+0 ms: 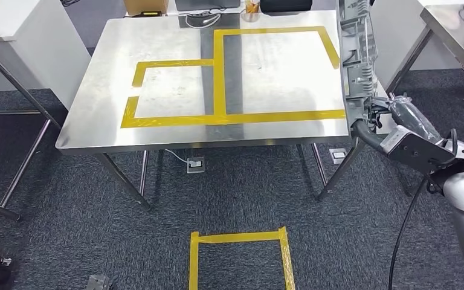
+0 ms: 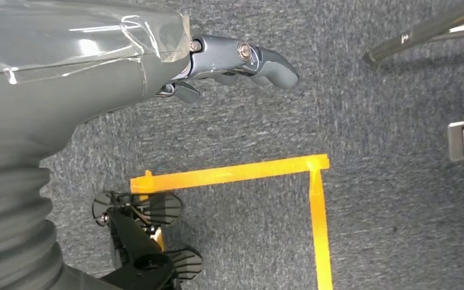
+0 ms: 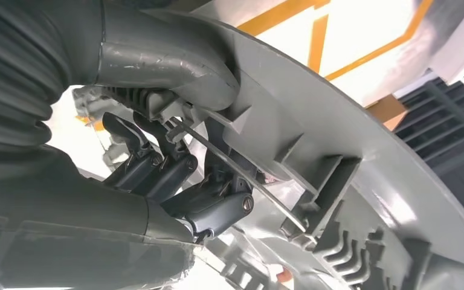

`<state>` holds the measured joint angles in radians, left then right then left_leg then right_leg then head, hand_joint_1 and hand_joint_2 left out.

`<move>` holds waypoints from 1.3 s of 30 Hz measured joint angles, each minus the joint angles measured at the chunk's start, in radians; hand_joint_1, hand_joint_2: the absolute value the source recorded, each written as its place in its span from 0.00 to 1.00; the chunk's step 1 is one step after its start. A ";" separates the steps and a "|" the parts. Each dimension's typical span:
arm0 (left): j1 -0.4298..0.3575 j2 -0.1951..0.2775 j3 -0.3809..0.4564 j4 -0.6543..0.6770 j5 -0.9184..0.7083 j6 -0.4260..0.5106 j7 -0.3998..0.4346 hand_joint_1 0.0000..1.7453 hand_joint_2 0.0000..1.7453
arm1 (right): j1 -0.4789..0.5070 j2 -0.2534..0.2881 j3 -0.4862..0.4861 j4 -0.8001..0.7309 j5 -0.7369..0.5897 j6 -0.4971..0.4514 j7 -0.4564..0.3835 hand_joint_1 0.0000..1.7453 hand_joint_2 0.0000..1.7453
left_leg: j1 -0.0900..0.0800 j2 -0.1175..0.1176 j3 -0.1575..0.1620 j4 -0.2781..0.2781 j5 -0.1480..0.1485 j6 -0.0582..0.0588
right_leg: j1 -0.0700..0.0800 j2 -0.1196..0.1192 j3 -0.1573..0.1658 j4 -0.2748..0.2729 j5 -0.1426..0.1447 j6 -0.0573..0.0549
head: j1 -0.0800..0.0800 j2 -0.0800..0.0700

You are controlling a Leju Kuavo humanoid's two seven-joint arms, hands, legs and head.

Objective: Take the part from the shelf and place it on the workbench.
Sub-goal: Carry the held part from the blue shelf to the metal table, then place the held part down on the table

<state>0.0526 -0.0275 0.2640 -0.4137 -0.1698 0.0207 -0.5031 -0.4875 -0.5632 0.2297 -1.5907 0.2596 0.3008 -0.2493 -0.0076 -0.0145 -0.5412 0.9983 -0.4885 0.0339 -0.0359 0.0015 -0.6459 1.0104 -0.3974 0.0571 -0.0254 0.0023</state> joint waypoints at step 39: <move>-0.013 0.000 0.006 0.031 0.011 0.002 -0.016 0.00 1.00 | -0.002 0.017 0.071 0.044 0.026 0.033 0.004 0.95 1.00 | 0.017 0.014 -0.164 0.288 -0.102 -0.041 | 0.000 0.009 0.047 0.008 -0.061 -0.045 | 0.002 0.000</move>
<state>0.0392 -0.0277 0.2696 -0.3831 -0.1585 0.0224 -0.5196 -0.4896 -0.5466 0.3010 -1.5470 0.2853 0.3334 -0.2451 0.0096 -0.0003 -0.7054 1.2866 -0.5904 -0.0075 -0.0354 0.0104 -0.5993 1.0188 -0.4581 0.0117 -0.0238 0.0023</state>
